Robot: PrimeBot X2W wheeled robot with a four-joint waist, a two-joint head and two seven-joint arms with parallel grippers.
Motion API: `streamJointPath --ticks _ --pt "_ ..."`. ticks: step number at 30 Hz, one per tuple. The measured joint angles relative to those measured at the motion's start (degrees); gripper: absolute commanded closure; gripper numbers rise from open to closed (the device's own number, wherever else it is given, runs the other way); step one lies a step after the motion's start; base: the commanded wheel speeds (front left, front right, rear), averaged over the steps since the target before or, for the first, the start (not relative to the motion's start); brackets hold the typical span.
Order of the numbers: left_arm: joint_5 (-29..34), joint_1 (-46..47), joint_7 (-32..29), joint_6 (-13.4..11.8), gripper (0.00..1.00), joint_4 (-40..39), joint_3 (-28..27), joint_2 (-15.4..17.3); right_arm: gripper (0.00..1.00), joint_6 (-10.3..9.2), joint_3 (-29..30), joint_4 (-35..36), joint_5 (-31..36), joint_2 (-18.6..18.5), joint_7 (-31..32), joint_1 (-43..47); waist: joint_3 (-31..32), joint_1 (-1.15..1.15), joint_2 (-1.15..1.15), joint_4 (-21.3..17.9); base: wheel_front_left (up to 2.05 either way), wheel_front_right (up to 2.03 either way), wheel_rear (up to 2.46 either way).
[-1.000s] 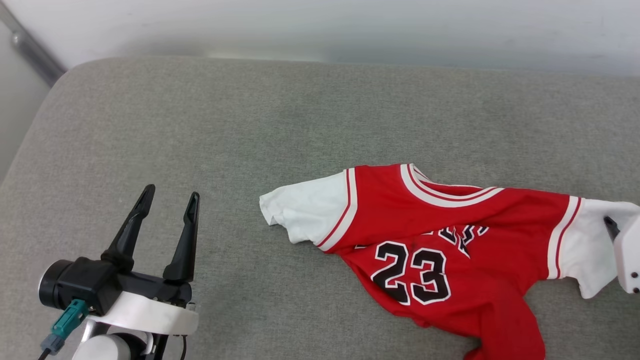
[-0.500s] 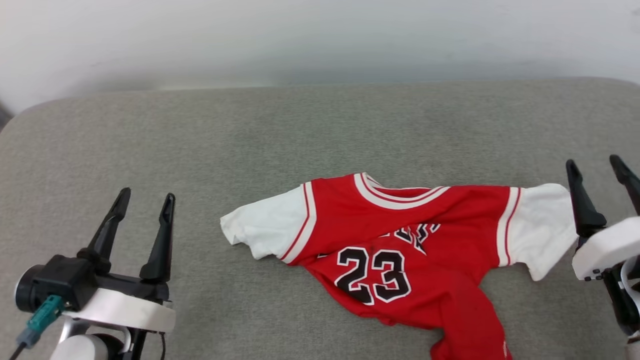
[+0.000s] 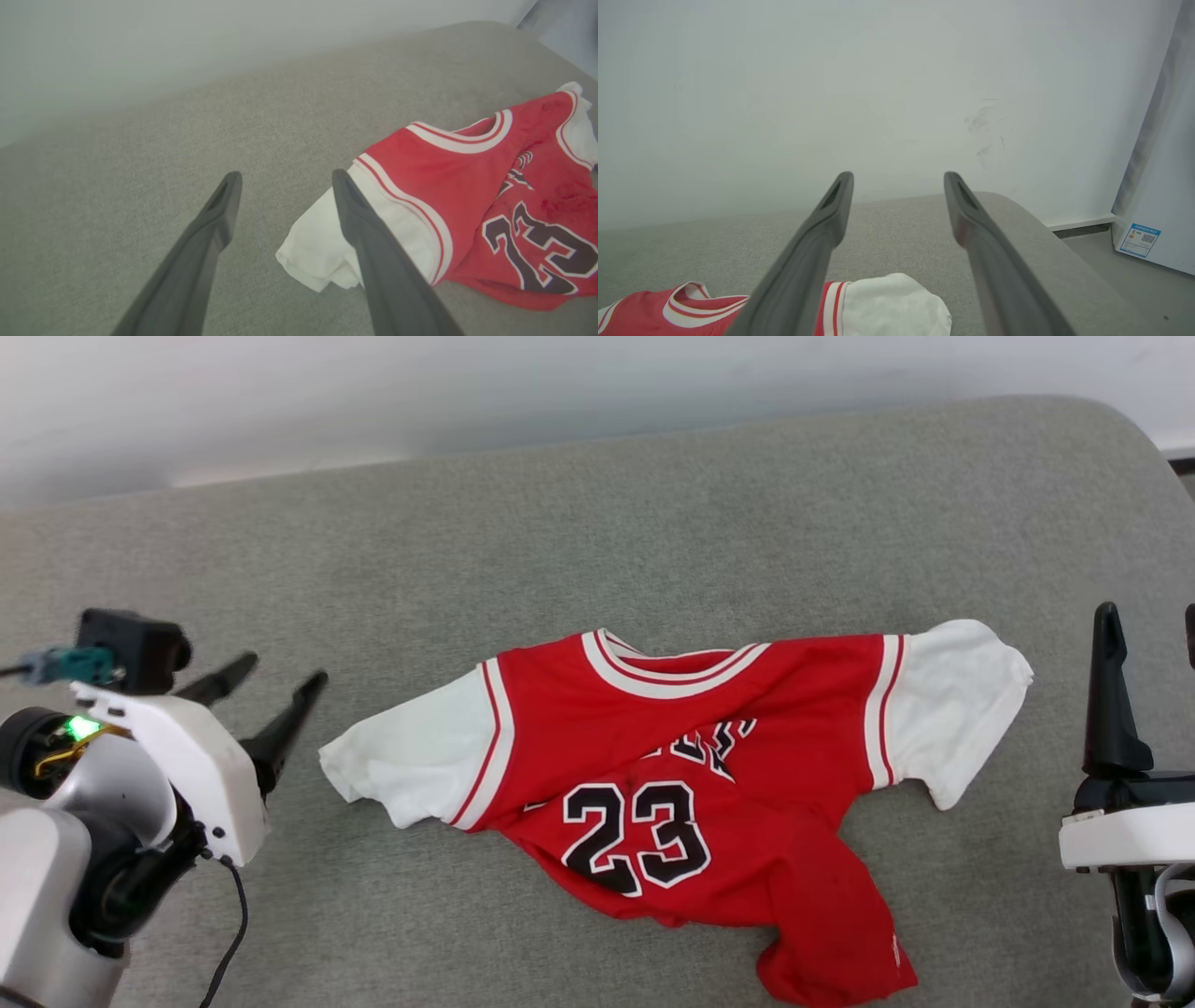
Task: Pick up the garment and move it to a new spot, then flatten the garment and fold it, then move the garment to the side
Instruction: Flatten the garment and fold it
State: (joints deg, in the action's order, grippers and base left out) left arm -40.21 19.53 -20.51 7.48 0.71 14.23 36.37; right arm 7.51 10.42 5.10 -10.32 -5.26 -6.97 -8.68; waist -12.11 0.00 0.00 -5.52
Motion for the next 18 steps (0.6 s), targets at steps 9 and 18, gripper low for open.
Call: streamJointPath --ticks 9,18 --pt "-10.91 6.86 -21.16 0.01 0.00 4.14 7.40 5.42 0.00 0.00 0.66 0.74 0.34 1.31 -0.83 -0.31 -3.71 0.00 0.00 -2.17 0.00 0.00 0.00" --pt "-10.95 9.63 -24.28 0.01 0.00 9.56 12.03 6.36 0.00 0.00 2.01 -1.48 0.35 2.02 -1.41 -0.90 -7.44 0.00 0.00 -3.40 0.00 0.00 0.00"
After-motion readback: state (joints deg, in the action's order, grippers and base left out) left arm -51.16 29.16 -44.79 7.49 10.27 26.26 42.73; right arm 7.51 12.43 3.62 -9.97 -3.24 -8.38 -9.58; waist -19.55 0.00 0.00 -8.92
